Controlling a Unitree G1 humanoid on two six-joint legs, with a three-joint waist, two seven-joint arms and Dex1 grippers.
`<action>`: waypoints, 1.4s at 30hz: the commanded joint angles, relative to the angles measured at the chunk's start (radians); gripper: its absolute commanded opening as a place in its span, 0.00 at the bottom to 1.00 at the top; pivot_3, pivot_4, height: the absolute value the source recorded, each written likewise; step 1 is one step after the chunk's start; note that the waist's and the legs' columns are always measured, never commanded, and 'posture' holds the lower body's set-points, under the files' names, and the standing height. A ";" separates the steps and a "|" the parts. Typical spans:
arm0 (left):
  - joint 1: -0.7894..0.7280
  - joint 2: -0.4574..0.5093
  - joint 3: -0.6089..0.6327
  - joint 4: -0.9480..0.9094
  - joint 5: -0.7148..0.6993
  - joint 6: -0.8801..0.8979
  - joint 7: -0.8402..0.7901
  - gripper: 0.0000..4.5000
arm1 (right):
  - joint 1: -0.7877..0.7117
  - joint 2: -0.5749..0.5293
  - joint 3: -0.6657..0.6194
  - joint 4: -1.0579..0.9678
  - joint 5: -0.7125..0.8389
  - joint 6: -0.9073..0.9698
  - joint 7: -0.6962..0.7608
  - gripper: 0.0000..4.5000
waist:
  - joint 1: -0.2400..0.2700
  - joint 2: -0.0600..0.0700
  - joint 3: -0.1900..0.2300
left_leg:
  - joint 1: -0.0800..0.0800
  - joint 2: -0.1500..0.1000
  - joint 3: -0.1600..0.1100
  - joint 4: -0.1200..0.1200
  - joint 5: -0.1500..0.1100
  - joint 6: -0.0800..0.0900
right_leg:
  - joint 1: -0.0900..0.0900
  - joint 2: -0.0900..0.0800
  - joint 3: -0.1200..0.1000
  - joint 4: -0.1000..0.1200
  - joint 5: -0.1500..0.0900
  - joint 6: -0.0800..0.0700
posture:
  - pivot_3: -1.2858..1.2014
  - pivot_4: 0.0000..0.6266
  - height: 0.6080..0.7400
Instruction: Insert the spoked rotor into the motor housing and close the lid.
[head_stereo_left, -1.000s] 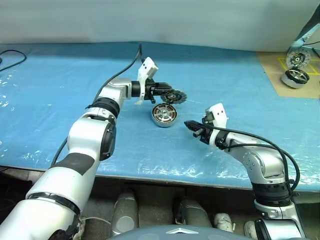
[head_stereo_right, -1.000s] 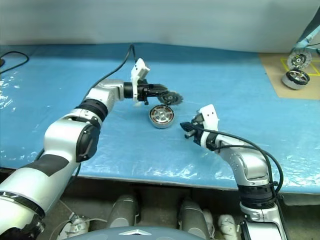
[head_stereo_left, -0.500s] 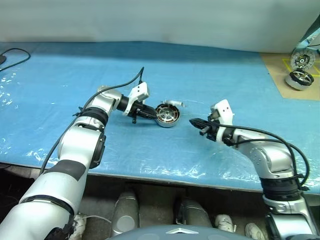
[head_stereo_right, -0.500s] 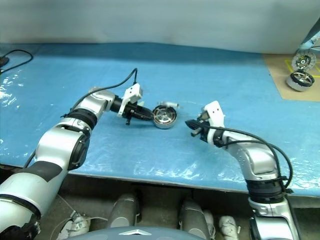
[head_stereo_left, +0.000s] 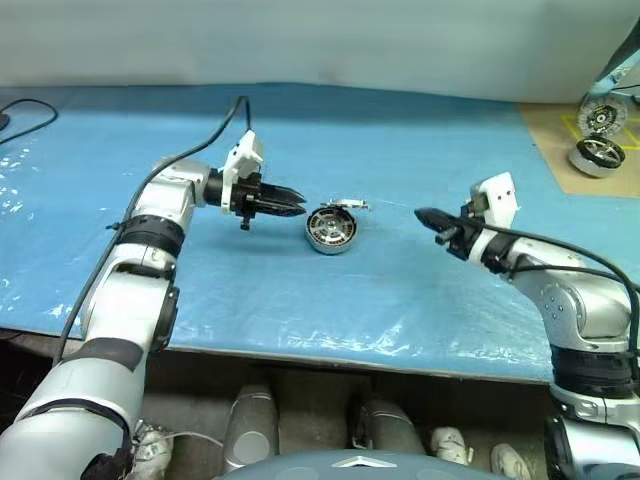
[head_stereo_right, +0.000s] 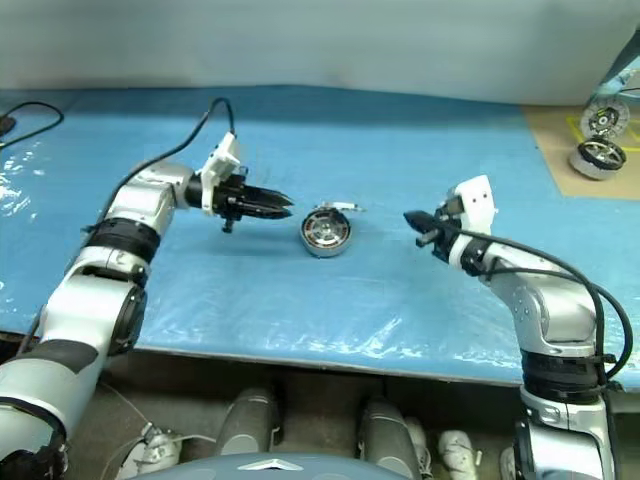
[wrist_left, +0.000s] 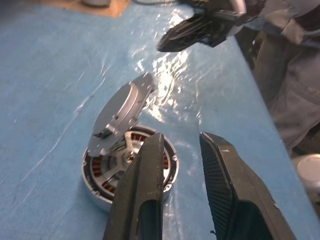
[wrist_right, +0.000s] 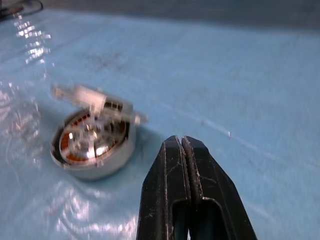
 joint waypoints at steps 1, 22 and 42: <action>0.119 0.034 0.028 -0.191 -0.069 0.121 0.007 0.27 | -0.091 0.060 0.026 0.062 -0.012 -0.059 -0.040 0.00 | -0.001 0.000 0.000 | 0.000 0.000 0.001 0.000 0.000 0.000 | 0.000 0.000 0.000 0.000 -0.001 -0.002 | 0.52 0.24 1.00; 0.553 0.096 0.109 -0.674 -0.154 0.316 0.347 0.27 | -0.168 0.170 0.254 0.272 -0.120 -0.191 0.070 0.00 | -0.028 0.000 0.000 | -0.014 0.000 0.003 0.005 0.002 0.003 | -0.009 0.000 -0.003 0.002 0.001 0.002 | 0.52 0.24 1.00; 0.601 0.153 0.104 -0.662 -0.133 0.246 0.347 0.27 | -0.118 0.108 0.331 0.330 -0.242 -0.286 0.154 0.00 | -0.047 0.000 0.000 | -0.011 0.000 0.002 0.008 0.002 0.003 | -0.005 0.000 -0.003 0.003 0.000 0.000 | 0.52 0.24 1.00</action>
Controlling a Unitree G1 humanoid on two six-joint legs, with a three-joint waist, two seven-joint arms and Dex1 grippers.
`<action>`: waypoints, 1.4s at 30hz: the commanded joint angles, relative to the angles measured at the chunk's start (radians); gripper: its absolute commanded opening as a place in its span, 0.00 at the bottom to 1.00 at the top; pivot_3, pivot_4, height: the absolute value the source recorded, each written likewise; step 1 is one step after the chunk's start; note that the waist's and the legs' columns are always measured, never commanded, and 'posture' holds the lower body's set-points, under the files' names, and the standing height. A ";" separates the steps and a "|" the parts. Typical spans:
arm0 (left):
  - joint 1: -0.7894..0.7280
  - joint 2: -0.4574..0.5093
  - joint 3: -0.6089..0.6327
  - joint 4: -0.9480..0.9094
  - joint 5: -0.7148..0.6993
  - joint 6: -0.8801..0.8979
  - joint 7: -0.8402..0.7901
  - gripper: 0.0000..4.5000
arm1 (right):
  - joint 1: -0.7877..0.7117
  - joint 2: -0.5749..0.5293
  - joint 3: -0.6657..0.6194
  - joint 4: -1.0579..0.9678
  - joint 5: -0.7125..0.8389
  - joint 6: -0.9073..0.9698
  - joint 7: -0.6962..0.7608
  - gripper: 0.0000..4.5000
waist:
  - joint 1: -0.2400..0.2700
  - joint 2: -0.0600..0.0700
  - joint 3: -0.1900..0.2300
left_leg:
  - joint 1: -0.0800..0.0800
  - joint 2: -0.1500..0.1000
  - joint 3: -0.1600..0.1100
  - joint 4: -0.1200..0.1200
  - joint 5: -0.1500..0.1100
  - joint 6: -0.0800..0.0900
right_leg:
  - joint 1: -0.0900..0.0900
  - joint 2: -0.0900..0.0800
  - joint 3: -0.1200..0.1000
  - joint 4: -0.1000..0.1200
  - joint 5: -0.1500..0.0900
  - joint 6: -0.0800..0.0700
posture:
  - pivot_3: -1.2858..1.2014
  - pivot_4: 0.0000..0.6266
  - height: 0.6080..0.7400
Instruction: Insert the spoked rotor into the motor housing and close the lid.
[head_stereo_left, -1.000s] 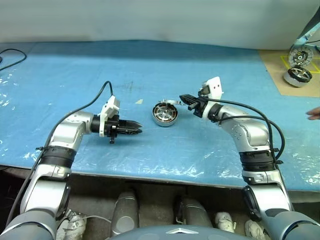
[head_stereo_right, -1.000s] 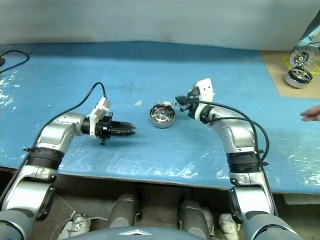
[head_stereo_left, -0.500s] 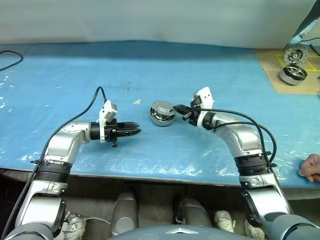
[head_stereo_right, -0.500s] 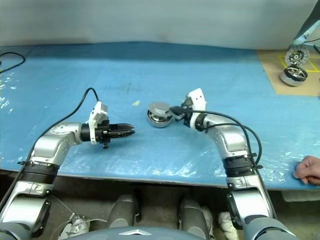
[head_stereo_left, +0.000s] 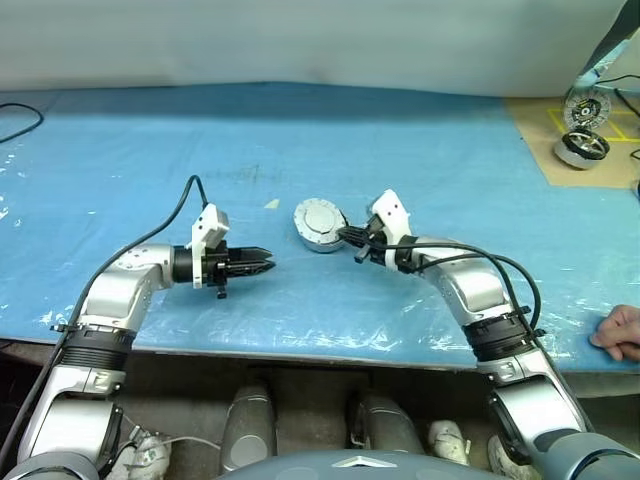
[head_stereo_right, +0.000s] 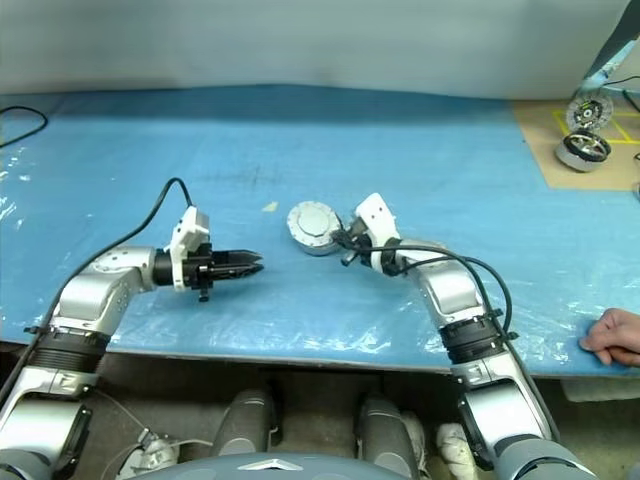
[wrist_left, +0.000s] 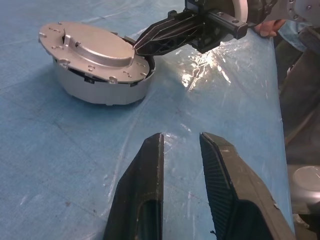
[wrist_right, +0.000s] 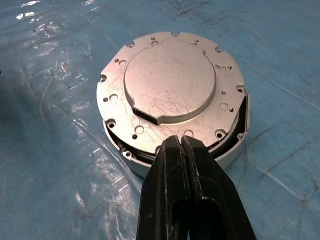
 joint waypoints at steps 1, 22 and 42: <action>0.009 0.015 0.021 -0.013 -0.008 -0.019 0.006 0.27 | 0.001 -0.039 -0.084 -0.024 0.039 0.024 0.018 0.00 | 0.001 0.000 0.000 | 0.000 0.000 0.000 0.000 0.000 0.000 | 0.000 0.000 0.000 0.000 -0.001 -0.001 | 0.52 0.24 1.00; -0.006 0.001 0.022 0.020 -0.021 -0.036 0.008 0.27 | 0.150 -0.131 -0.264 -0.285 0.284 0.215 0.015 0.00 | 0.008 0.000 0.000 | 0.001 0.000 0.000 0.001 0.003 0.005 | 0.001 0.000 0.001 0.000 -0.001 -0.002 | 0.52 0.24 1.00; -0.002 -0.011 0.019 0.020 -0.017 -0.045 0.036 0.27 | 0.111 -0.133 -0.255 -0.259 0.275 0.208 0.018 0.00 | 0.009 0.000 0.000 | 0.001 0.000 0.000 0.001 0.003 0.005 | 0.001 -0.001 0.001 0.000 -0.001 -0.002 | 0.52 0.24 1.00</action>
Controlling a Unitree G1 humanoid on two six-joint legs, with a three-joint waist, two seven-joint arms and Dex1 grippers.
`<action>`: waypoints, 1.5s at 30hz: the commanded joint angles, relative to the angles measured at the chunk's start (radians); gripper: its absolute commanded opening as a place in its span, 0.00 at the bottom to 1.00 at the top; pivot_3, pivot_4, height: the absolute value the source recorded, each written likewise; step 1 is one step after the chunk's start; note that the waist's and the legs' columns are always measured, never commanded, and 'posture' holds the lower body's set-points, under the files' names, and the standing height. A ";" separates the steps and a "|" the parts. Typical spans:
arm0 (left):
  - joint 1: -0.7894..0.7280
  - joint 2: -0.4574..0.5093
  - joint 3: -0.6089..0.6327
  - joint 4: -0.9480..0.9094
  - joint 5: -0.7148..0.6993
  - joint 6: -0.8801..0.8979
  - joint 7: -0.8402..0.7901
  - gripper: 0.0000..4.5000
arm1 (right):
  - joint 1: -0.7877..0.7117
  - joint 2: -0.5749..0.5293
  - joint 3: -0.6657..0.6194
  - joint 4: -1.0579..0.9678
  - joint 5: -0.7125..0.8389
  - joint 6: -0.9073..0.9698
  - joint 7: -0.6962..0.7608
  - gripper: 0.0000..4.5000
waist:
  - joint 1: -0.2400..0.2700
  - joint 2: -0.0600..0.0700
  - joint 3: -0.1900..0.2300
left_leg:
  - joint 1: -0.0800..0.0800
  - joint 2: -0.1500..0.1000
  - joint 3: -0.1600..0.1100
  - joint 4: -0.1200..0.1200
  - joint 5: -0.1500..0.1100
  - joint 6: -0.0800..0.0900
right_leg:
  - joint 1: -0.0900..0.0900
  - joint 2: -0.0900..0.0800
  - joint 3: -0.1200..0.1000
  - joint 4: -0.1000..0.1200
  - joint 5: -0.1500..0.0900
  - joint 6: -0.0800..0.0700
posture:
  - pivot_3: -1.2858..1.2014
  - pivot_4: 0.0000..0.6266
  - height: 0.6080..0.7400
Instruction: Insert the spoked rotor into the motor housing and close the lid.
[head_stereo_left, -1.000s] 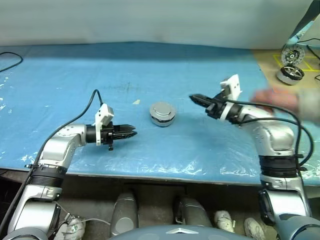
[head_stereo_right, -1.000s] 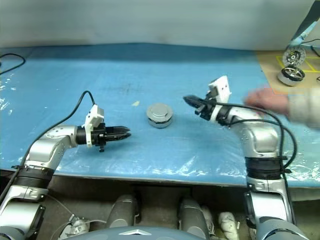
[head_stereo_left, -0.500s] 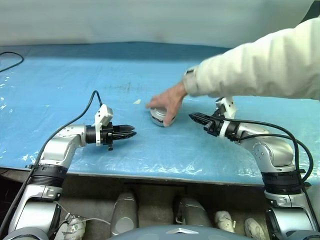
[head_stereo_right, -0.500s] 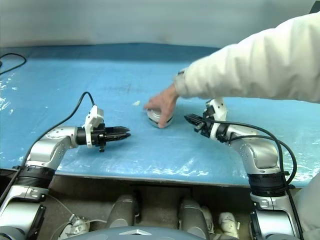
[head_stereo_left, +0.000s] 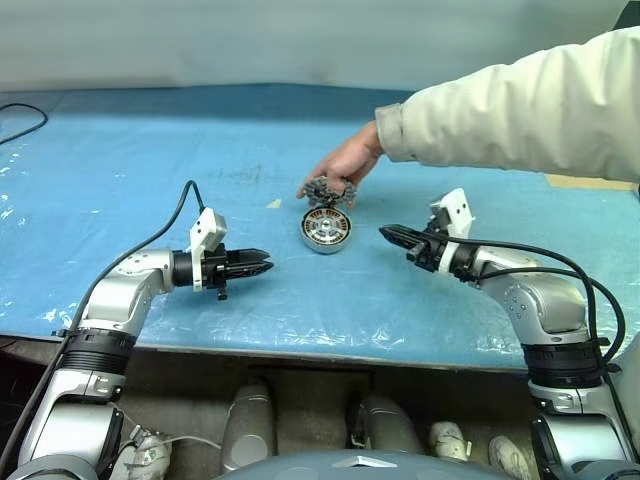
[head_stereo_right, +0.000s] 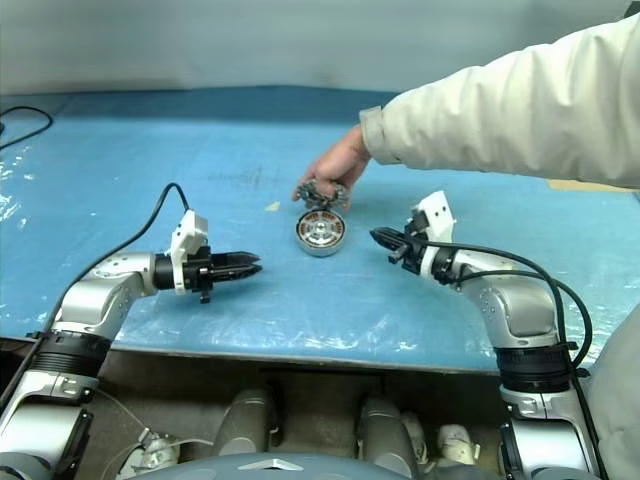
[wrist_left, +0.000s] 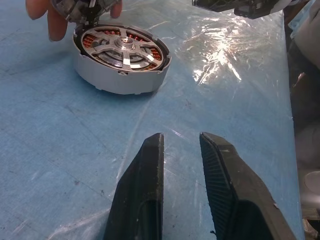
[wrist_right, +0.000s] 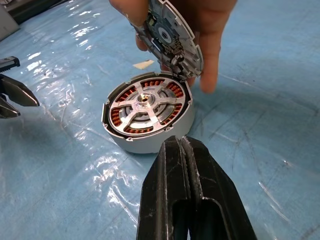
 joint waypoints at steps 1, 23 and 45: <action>-0.014 0.000 0.017 -0.014 -0.012 -0.016 0.001 0.27 | -0.034 -0.003 -0.015 -0.013 0.015 -0.011 0.005 0.00 | 0.000 0.000 0.000 | 0.000 0.000 0.000 0.000 0.000 0.000 | 0.000 0.000 0.000 0.000 0.000 0.000 | 0.52 0.24 1.00; -0.030 -0.015 0.017 0.009 -0.005 -0.040 0.018 0.27 | -0.436 0.221 0.032 0.535 -0.139 -0.297 -0.059 0.00 | -0.010 0.000 0.000 | 0.000 0.000 0.003 0.005 -0.001 -0.001 | -0.003 -0.001 0.001 0.011 0.000 0.000 | 0.52 0.24 1.00; 0.001 -0.002 0.030 -0.040 -0.018 -0.021 0.057 0.27 | -0.369 0.247 0.292 0.505 -0.309 -0.359 0.189 0.00 | -0.010 0.000 0.000 | -0.004 0.000 0.003 0.008 -0.001 -0.001 | -0.007 -0.002 0.001 0.014 0.000 0.000 | 0.52 0.24 1.00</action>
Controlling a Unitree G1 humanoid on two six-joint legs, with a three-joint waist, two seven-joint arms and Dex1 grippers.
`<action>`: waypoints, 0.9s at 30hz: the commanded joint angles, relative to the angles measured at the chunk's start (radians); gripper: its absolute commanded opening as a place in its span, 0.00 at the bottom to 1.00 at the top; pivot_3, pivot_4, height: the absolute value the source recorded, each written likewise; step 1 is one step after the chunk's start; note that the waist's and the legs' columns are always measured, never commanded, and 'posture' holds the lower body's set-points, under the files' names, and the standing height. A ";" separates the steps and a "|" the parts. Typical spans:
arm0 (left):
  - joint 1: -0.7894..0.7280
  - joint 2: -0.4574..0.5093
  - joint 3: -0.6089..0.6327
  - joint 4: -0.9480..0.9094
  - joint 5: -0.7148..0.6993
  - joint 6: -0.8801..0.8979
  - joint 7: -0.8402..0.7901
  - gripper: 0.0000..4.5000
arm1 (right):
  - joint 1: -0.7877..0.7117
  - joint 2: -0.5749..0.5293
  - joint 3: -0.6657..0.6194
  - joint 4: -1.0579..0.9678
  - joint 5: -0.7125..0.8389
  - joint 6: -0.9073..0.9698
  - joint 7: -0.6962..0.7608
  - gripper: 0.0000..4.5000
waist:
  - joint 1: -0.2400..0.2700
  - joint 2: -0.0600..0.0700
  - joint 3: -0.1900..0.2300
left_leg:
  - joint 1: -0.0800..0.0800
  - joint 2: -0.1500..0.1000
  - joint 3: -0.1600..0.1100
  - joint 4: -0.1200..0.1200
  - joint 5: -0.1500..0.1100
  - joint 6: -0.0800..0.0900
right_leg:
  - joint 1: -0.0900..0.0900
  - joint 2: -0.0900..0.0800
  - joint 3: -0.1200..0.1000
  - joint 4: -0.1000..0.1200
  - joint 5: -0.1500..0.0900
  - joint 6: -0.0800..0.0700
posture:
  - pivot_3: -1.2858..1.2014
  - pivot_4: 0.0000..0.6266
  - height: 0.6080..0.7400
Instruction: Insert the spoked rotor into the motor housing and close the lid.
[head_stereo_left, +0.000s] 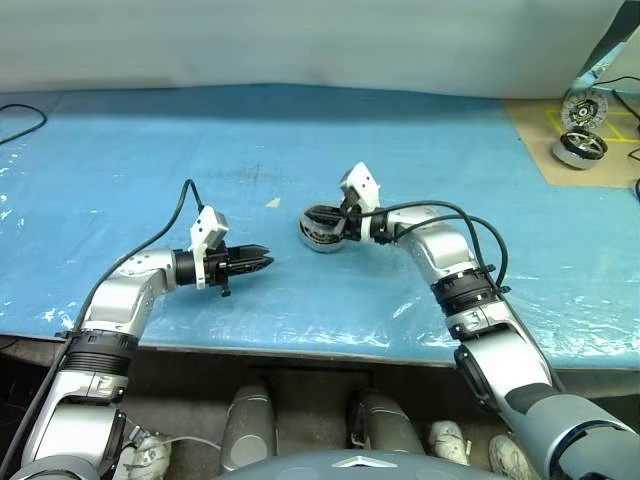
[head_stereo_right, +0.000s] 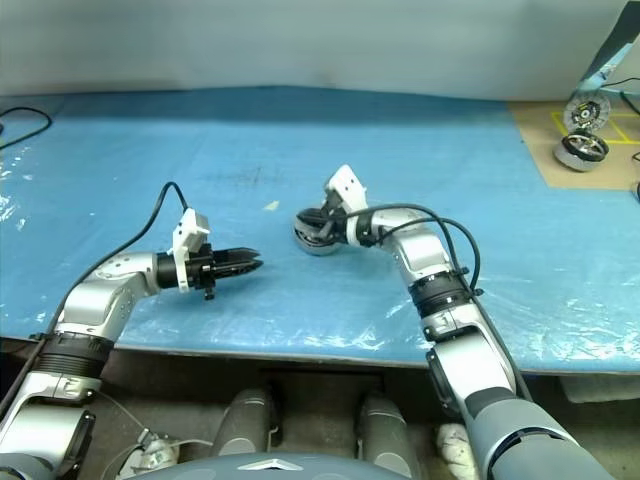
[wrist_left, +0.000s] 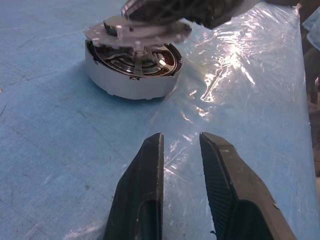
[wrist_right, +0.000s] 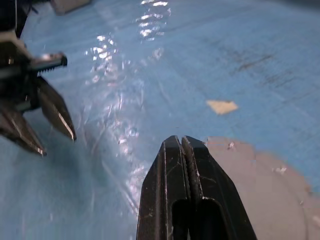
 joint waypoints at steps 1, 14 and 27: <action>-0.006 0.010 0.027 -0.034 -0.020 -0.001 -0.002 0.27 | 0.019 -0.001 0.012 -0.045 -0.021 -0.019 -0.001 0.00 | 0.000 0.000 0.000 | 0.000 0.000 0.000 0.000 0.000 0.000 | 0.000 0.000 0.000 0.000 0.000 0.000 | 0.52 0.24 1.00; -0.010 -0.024 0.034 0.018 0.004 -0.088 0.018 0.26 | 0.069 0.010 -0.080 -0.180 -0.001 -0.029 -0.103 0.13 | 0.000 0.000 0.000 | 0.002 0.000 0.000 0.001 0.000 0.001 | 0.002 0.000 0.001 0.000 0.000 0.000 | 0.52 0.24 1.00; -0.001 -0.106 0.058 0.072 0.028 -0.269 0.097 0.26 | 0.046 0.005 -0.086 -0.193 -0.029 -0.019 -0.147 1.00 | -0.001 0.000 0.000 | 0.002 0.000 0.000 0.000 0.000 0.001 | 0.001 0.000 0.001 0.000 0.000 0.000 | 0.52 0.24 1.00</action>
